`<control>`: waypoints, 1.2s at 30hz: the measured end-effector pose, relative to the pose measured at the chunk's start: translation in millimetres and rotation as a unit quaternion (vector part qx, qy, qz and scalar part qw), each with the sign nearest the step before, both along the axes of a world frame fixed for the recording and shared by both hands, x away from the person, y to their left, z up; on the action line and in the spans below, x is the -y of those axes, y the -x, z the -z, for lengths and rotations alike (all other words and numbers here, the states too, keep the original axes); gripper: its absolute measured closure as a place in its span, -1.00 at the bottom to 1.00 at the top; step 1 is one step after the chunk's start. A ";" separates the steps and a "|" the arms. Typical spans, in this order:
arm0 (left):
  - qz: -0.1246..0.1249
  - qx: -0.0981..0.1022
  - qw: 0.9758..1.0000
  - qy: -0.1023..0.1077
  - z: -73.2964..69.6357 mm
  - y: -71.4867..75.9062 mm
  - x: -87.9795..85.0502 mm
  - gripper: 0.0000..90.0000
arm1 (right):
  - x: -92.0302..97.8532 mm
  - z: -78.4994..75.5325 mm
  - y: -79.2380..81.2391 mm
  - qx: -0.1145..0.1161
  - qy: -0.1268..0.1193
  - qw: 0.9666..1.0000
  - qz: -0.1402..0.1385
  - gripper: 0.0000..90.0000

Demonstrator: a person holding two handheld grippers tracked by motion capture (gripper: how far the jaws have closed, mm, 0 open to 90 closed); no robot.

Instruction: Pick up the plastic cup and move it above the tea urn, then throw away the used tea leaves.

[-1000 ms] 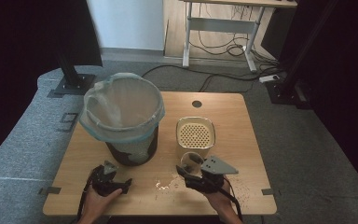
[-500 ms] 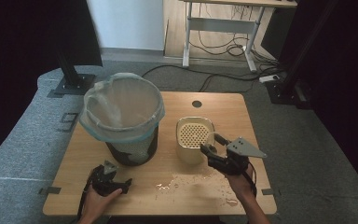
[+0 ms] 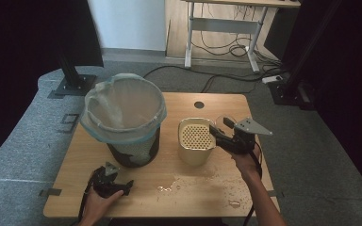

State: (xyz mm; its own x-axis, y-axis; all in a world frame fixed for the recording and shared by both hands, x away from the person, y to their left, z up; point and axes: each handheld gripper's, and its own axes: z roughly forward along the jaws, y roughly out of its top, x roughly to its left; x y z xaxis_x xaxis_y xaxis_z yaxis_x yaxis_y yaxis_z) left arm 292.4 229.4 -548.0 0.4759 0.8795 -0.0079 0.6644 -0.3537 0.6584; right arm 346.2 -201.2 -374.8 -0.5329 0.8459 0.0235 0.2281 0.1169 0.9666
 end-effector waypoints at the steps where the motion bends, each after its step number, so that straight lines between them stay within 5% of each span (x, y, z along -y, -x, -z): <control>1: 0.000 0.000 1.000 0.000 0.0 0.0 0.0 -1.00 | 0.2 -0.4 -4.0 -0.002 0.000 1.000 0.002 -0.18; 13: 0.000 0.000 1.000 0.000 0.0 0.0 0.0 -1.00 | -2.7 4.9 -36.3 -0.028 -0.006 1.000 0.014 -0.19; 26: 0.001 0.000 1.000 0.000 0.1 -0.4 0.0 -1.00 | 0.4 1.9 -40.8 -0.032 -0.012 0.999 0.001 -0.22; 30: 0.001 0.000 1.000 0.000 0.1 -0.4 0.0 -1.00 | -1.9 -0.8 -42.6 -0.026 0.011 1.000 0.008 -0.22; 33: 0.000 0.000 1.000 0.000 0.1 -0.4 0.1 -1.00 | -7.7 -3.2 -43.3 -0.012 0.065 0.998 0.021 -0.23; 34: 0.000 0.000 1.000 0.000 0.1 -0.4 0.1 -1.00 | -7.7 -3.2 -43.3 -0.012 0.065 0.998 0.021 -0.23; 36: 0.000 0.000 1.000 0.000 0.1 -0.4 0.1 -1.00 | -14.1 -5.9 -43.8 0.000 0.119 0.992 0.030 -0.23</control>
State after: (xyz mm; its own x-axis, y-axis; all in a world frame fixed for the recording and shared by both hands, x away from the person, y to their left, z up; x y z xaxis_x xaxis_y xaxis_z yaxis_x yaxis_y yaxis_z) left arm 292.8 229.3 -548.2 0.4764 0.8792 -0.0084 0.6643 -0.3537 0.6585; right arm 390.0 -187.1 -368.9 -0.4820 0.8573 -0.1808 0.2411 0.3282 0.9133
